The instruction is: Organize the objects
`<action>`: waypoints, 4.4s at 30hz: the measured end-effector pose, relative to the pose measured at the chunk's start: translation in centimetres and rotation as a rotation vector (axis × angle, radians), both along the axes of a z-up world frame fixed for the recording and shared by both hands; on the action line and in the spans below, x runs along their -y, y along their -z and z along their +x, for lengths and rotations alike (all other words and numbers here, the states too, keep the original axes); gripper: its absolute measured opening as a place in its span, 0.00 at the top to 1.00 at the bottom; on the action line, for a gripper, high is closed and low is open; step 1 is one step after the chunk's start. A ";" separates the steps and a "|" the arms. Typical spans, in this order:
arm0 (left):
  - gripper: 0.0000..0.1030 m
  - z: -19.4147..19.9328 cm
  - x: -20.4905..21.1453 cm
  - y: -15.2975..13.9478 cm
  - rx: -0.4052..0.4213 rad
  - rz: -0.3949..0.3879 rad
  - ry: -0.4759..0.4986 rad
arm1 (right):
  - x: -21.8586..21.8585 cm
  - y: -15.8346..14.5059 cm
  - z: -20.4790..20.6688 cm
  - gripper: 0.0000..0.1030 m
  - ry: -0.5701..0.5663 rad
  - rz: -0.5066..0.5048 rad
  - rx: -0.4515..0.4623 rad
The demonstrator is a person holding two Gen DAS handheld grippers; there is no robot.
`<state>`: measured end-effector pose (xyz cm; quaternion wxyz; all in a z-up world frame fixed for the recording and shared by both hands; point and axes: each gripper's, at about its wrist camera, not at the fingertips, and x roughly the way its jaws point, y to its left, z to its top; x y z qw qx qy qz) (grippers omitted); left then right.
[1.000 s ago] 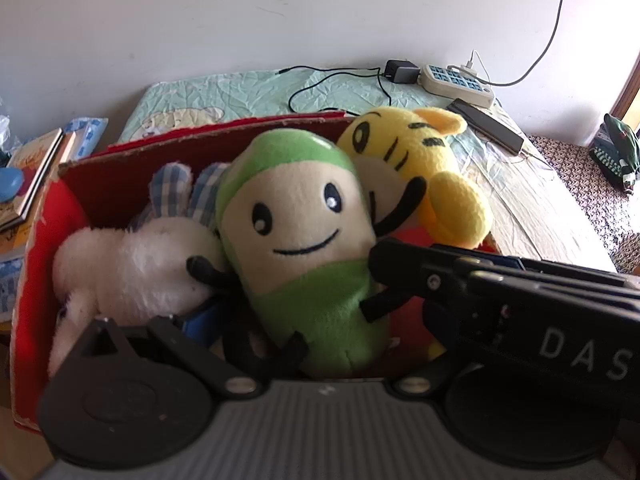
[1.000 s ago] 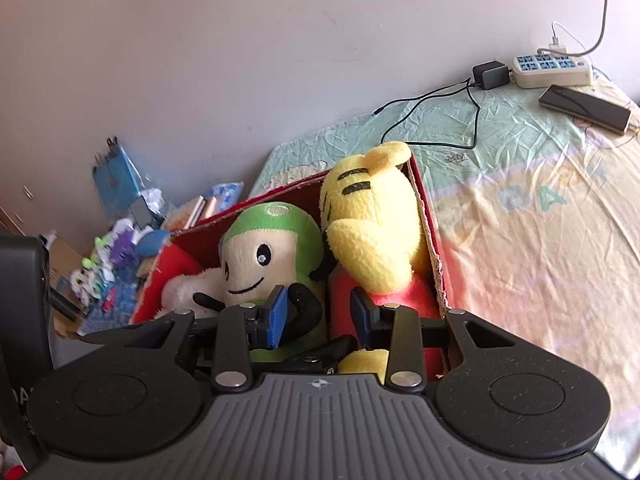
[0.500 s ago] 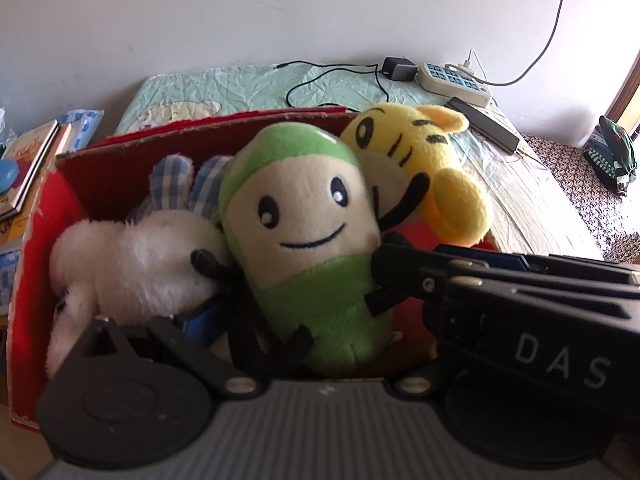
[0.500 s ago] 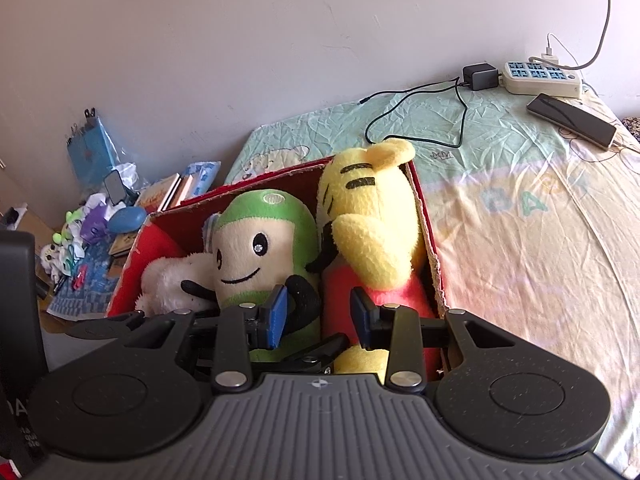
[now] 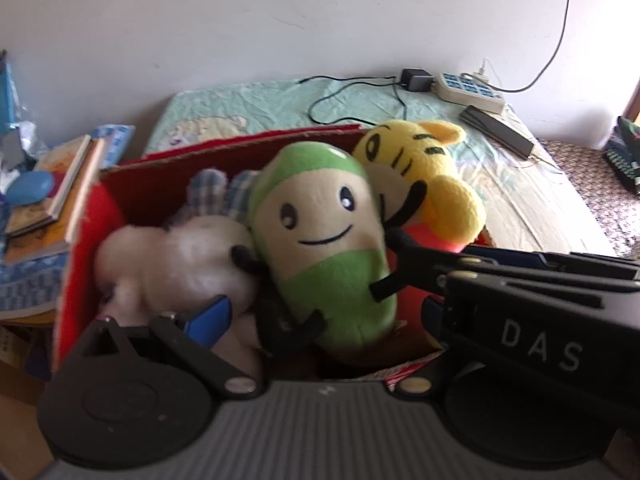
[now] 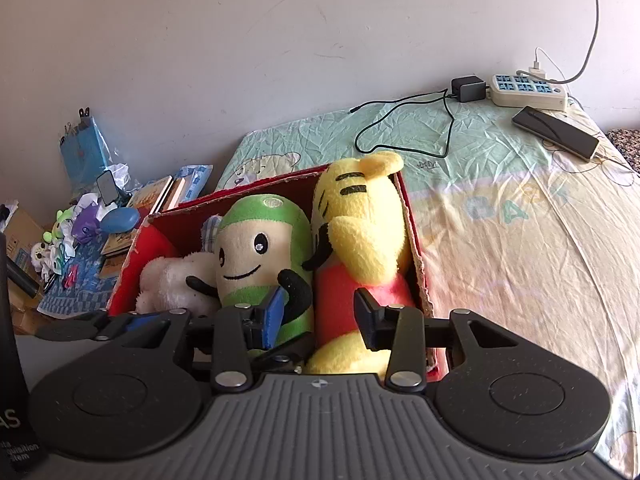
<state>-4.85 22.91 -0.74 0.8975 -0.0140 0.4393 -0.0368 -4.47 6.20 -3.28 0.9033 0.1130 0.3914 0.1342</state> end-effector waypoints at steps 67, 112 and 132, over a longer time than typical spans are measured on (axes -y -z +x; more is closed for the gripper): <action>0.02 -5.4 11.9 0.1 -0.152 0.148 -0.018 | 12.7 0.5 -6.3 0.28 0.312 -0.237 -0.111; 0.01 -5.0 -3.4 -3.6 -0.009 0.142 -0.224 | -1.6 -3.3 -2.2 0.28 0.040 -0.172 0.013; 0.01 -2.1 -5.7 -3.1 0.012 0.154 -0.149 | -3.0 -2.8 -0.7 0.33 0.085 -0.132 0.006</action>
